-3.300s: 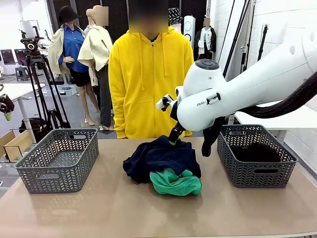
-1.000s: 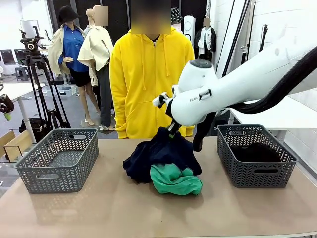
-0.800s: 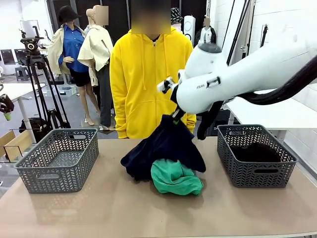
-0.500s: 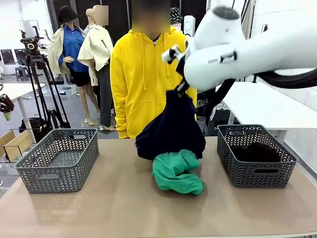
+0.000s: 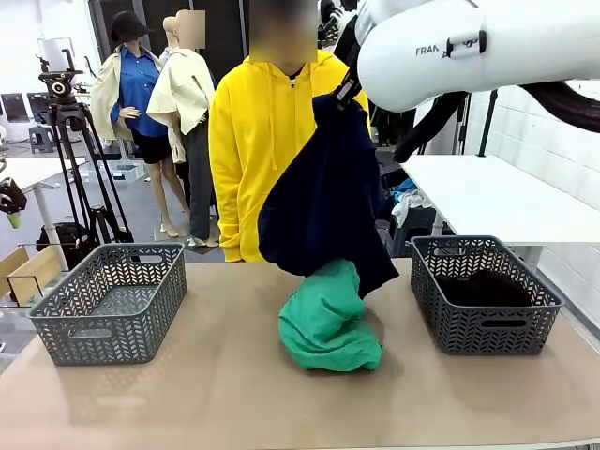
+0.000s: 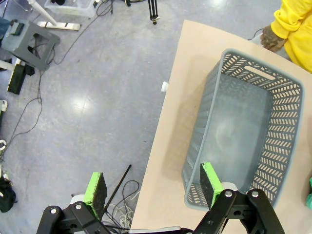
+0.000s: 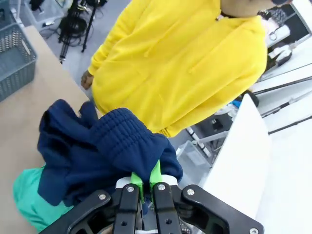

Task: Sort the tops and bottoms.
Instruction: Lift clothes from the center of the table with your right hand.

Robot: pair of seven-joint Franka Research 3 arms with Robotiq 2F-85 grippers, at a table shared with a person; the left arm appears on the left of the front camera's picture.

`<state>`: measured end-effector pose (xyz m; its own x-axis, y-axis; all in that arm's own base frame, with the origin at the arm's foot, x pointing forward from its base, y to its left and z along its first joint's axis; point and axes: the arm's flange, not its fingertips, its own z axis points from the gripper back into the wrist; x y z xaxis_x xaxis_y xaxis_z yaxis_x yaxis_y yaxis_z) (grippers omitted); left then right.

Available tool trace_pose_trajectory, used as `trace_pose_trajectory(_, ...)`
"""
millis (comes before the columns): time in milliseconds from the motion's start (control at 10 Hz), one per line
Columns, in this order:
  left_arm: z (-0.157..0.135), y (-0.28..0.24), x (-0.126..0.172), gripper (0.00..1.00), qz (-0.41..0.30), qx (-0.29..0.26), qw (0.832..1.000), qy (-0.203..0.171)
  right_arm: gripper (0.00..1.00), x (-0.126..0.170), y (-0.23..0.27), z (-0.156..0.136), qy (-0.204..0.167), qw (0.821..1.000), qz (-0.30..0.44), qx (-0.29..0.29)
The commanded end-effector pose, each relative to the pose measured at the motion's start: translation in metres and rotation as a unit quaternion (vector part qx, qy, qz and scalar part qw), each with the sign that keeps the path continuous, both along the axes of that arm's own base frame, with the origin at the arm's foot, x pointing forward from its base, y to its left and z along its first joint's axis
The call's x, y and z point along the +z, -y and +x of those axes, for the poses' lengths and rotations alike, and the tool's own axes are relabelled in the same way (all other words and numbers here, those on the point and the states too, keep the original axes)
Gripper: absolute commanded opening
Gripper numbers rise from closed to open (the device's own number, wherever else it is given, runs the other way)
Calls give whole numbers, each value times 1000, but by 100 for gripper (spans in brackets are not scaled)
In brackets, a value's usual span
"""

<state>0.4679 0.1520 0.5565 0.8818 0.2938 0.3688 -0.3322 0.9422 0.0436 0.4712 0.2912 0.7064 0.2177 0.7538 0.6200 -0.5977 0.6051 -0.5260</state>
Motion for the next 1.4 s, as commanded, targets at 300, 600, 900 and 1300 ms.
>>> trace_pose_trajectory(300,-2,-1,1,100,6,1,1000,-2,0,-5,-24,-2,7,1000,17,4)
trace_pose_trajectory(600,-2,-1,1,100,6,1,1000,-2,0,-1,-29,-9,3,999,30,15)
trace_pose_trajectory(900,-2,-1,1,100,6,1,1000,-2,0,19,-35,-18,12,999,50,15)
trace_pose_trajectory(1300,-2,-1,1,100,6,1,1000,-2,0,31,-40,-47,25,994,76,69)
